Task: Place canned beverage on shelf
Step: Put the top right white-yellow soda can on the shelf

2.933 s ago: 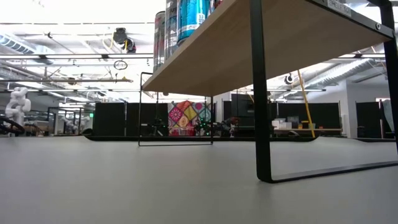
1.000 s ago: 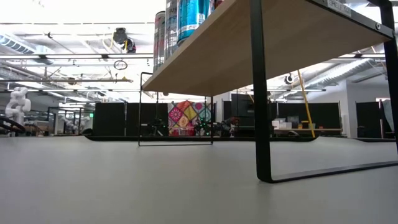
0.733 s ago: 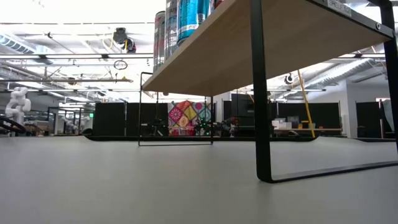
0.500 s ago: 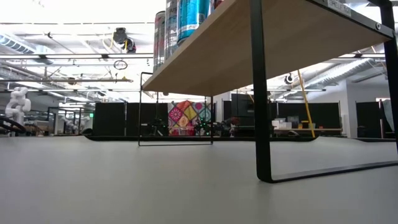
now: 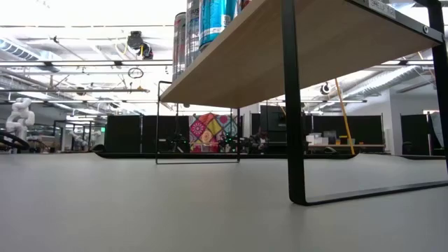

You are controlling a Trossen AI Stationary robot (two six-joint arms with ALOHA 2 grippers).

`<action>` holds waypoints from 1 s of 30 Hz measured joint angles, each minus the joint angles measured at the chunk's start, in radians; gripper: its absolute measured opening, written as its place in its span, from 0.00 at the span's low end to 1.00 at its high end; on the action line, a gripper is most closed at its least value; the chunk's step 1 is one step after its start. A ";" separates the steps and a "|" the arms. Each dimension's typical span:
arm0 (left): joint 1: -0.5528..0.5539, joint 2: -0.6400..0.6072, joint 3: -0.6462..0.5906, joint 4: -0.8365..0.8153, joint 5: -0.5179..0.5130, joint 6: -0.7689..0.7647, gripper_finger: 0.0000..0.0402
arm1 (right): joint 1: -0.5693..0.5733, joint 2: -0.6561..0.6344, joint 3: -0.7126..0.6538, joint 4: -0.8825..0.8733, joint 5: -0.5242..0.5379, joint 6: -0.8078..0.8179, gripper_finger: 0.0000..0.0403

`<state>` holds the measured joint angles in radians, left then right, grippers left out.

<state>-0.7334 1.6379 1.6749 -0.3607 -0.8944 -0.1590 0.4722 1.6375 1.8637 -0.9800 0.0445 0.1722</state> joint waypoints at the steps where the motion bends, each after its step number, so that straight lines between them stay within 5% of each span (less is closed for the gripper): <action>1: 0.000 0.000 0.000 -0.001 0.000 -0.002 0.94 | -0.001 0.000 0.000 -0.001 0.002 0.000 0.49; 30: 0.000 0.001 0.000 -0.046 0.004 -0.071 0.94 | -0.007 0.015 0.000 -0.036 0.003 -0.008 0.49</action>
<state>-0.7334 1.6386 1.6749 -0.4068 -0.8905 -0.2298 0.4652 1.6524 1.8637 -1.0157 0.0471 0.1642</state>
